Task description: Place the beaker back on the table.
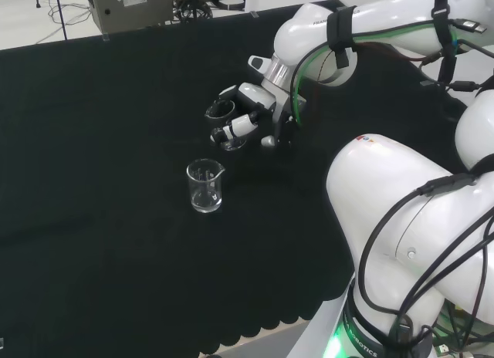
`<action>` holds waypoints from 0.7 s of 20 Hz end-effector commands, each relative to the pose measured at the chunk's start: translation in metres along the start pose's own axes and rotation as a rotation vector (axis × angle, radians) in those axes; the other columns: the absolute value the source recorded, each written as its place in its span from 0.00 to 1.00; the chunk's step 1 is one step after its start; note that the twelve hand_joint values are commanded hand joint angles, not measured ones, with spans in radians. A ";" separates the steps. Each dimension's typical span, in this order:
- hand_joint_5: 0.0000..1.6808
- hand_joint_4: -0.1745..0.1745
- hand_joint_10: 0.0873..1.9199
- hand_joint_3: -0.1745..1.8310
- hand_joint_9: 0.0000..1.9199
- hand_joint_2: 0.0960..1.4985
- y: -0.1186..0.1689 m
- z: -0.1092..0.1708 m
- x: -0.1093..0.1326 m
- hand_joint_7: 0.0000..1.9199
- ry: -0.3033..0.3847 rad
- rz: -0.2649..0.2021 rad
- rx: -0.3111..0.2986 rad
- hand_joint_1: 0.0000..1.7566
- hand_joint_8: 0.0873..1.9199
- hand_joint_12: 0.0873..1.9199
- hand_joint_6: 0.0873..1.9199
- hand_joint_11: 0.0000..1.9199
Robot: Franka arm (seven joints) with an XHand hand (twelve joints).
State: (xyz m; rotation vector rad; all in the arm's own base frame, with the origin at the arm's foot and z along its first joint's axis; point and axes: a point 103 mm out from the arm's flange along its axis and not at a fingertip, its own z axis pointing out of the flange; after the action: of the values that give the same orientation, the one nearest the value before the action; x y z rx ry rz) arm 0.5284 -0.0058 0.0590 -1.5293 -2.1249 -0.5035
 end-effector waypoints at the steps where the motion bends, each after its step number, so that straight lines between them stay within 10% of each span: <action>1: 0.65 0.35 0.00 0.28 0.82 0.56 -0.001 0.004 -0.004 0.78 0.002 0.009 0.008 0.65 0.12 0.32 0.44 0.68; 7: 0.62 0.29 0.00 0.17 0.78 0.65 -0.006 0.003 -0.008 0.72 0.009 0.023 0.025 0.64 0.14 0.36 0.46 0.65; 10: 0.57 0.50 0.00 0.11 0.71 0.72 -0.009 0.002 -0.009 0.61 0.019 0.025 0.026 0.61 0.21 0.46 0.52 0.53; 14: 0.43 0.44 0.00 0.06 0.57 0.70 -0.012 0.002 -0.009 0.42 0.051 0.023 0.062 0.57 0.29 0.59 0.40 0.32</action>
State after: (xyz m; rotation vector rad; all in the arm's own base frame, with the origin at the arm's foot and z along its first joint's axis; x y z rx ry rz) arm 0.5223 -0.0148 0.0516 -1.5277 -2.0865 -0.4741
